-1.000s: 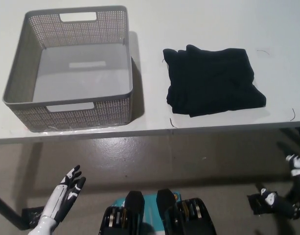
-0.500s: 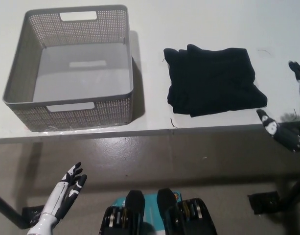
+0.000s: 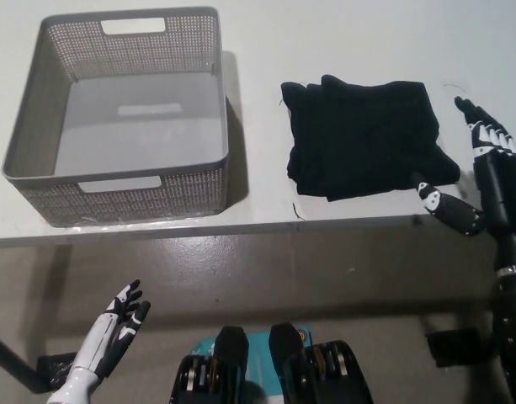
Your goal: Use the right hand to pick up a t shirt on the right hand side and place it into a contianer on the left side
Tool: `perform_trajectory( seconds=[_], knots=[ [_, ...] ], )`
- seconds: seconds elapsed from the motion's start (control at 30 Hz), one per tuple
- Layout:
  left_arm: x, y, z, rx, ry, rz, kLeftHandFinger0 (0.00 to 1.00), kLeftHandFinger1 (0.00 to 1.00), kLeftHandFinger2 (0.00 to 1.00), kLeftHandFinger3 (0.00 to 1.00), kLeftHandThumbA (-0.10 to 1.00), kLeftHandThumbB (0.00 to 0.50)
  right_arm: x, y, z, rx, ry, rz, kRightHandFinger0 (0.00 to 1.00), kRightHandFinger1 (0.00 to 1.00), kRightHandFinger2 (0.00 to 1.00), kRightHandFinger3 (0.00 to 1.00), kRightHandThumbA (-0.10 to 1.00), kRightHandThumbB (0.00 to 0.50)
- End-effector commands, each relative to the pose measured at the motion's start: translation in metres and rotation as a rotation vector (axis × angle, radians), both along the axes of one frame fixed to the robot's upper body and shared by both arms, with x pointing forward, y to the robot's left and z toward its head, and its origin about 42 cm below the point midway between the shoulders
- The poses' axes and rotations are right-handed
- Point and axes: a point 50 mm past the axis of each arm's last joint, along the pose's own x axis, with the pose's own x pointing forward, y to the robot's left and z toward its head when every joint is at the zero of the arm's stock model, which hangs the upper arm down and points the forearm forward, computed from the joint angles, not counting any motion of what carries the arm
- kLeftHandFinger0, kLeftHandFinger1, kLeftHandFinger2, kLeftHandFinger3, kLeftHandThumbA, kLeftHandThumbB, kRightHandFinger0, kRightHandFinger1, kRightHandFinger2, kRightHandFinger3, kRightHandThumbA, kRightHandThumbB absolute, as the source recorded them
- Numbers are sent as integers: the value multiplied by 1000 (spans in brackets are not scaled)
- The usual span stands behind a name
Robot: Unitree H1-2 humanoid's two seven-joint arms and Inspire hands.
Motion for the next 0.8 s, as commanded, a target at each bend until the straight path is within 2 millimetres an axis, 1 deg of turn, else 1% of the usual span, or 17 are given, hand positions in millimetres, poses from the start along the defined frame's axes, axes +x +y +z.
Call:
perform_trajectory(
  seconds=[0.0,0.07,0.1,0.17,0.23,0.27,0.33,0.4,0.57,0.63,0.73,0.77],
  knots=[
    [7,6,14,19,-58,-17,975,933,997,1000,1000,380,17,5,14,-36,-24,-2,1000,1000,1000,1000,756,463],
    [8,6,15,9,-61,-20,960,928,993,1000,1000,374,20,8,11,-46,-6,-2,1000,1000,1000,1000,776,460],
    [9,6,15,11,-66,-21,934,915,985,1000,1000,380,21,9,10,-54,0,1,1000,1000,1000,1000,780,458],
    [9,6,15,18,-65,-22,931,915,984,1000,1000,385,23,15,7,-64,18,13,1000,1000,1000,1000,751,447],
    [10,6,15,29,-62,-24,944,921,987,1000,1000,392,25,18,6,-74,23,17,1000,1000,1000,1000,746,443],
    [10,5,15,28,-67,-25,932,916,986,1000,1000,388,26,20,5,-70,22,21,1000,1000,1000,1000,737,449],
    [9,4,16,31,-58,-24,952,934,994,1000,1000,383,27,23,2,-72,31,25,1000,1000,1000,1000,764,459],
    [9,4,16,22,-59,-23,937,926,987,1000,1000,382,29,29,0,-84,39,27,1000,1000,1000,1000,799,458],
    [10,4,17,28,-66,-29,914,915,979,1000,1000,376,31,35,-2,-76,43,42,1000,1000,1000,1000,800,453],
    [10,4,17,33,-57,-31,926,928,987,1000,1000,395,32,39,-2,-75,41,47,1000,1000,1000,1000,802,454],
    [11,5,18,34,-59,-32,921,924,984,1000,1000,396,35,43,-3,-77,42,54,1000,1000,1000,1000,816,460],
    [12,4,18,34,-60,-31,917,918,977,1000,1000,407,36,45,-2,-76,44,58,1000,1000,1000,1000,817,459]
  ],
)
